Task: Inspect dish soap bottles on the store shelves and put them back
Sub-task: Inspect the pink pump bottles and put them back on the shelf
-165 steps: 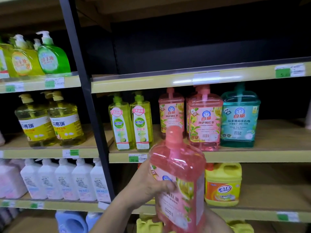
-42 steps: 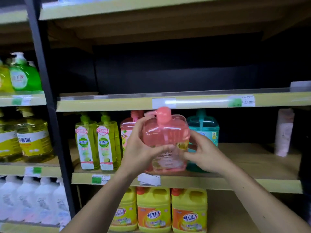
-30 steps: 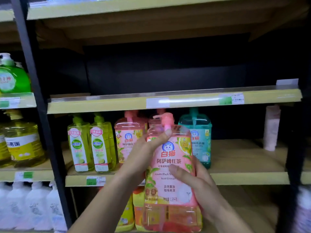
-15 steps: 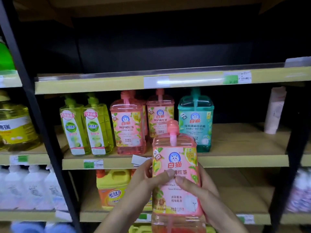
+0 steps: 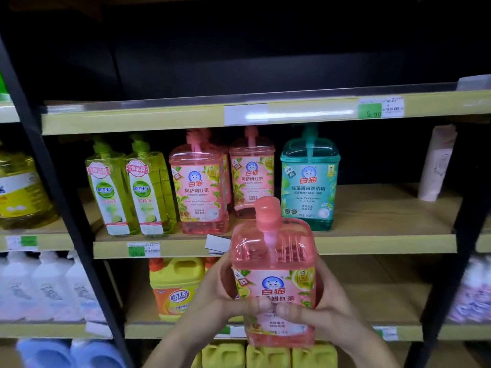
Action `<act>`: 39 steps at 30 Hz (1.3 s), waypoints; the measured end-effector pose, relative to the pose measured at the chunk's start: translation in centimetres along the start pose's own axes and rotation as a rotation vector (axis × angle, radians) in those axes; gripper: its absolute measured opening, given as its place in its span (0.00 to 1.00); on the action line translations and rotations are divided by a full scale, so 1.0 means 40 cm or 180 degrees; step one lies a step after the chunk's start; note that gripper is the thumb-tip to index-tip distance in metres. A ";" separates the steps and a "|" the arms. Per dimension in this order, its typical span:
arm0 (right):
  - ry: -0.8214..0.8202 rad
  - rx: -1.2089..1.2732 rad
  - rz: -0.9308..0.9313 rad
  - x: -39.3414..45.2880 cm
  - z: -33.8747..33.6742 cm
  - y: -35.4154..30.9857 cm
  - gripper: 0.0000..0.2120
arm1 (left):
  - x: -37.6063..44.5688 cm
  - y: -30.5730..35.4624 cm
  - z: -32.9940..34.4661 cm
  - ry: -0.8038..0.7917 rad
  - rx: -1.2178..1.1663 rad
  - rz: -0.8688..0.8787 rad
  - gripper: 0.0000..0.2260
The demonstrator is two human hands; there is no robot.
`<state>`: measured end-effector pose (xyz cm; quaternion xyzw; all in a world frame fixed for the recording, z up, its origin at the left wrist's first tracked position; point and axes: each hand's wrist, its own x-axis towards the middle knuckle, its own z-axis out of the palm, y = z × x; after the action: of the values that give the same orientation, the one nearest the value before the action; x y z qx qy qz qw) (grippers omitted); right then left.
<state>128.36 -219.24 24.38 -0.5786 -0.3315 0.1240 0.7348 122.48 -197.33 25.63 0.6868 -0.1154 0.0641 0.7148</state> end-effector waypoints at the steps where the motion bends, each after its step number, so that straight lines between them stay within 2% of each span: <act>1: 0.0046 -0.0014 -0.0034 0.002 0.002 -0.001 0.41 | 0.000 0.003 -0.003 -0.0006 0.0060 0.0008 0.33; 6: 0.0151 -0.0049 -0.0153 0.006 0.007 -0.010 0.40 | 0.002 0.025 -0.007 -0.0027 0.0179 0.0064 0.32; 12: 0.0176 0.0009 -0.0162 0.021 0.011 -0.023 0.46 | 0.015 0.045 -0.012 0.0064 0.0192 0.0056 0.33; 15: 0.0189 0.0119 -0.0125 0.036 0.014 -0.036 0.40 | 0.025 0.055 -0.007 0.0169 0.0136 0.0210 0.28; 18: 0.0306 0.0546 0.0119 0.051 0.036 -0.047 0.35 | 0.034 0.073 0.030 0.0492 -0.0083 0.0289 0.23; 22: 0.0501 0.0987 0.0524 0.080 0.060 -0.069 0.32 | 0.048 0.128 0.087 0.0956 -0.0538 -0.0219 0.25; 26: 0.0684 0.0954 0.0648 0.094 0.064 -0.116 0.27 | 0.065 0.176 0.093 0.0927 -0.0492 -0.0533 0.21; 28: 0.0495 0.1085 0.0385 0.090 0.046 -0.135 0.20 | 0.070 0.187 0.093 0.0866 -0.0565 -0.0620 0.16; 31: 0.0349 0.0677 0.0587 0.130 0.052 -0.160 0.11 | 0.083 0.194 0.092 0.0888 -0.0607 -0.0607 0.11; 32: 0.0448 0.0565 0.0605 0.145 0.055 -0.152 0.10 | 0.088 0.196 0.091 0.0931 -0.0652 -0.0591 0.11; 34: 0.0807 0.0965 0.0805 0.166 0.061 -0.144 0.12 | 0.097 0.195 0.092 0.1056 -0.0844 -0.0607 0.16; 37: 0.0665 0.1411 0.0693 0.150 0.055 -0.125 0.07 | 0.106 0.183 0.090 0.1199 -0.0968 -0.0664 0.31; 39: 0.0775 0.1484 0.0716 0.165 0.059 -0.123 0.08 | 0.110 0.181 0.084 0.1173 -0.0981 -0.0632 0.33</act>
<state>130.82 -215.18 31.50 -0.4378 -0.1371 0.2072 0.8641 124.66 -200.62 33.86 0.5544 0.0764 0.0993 0.8227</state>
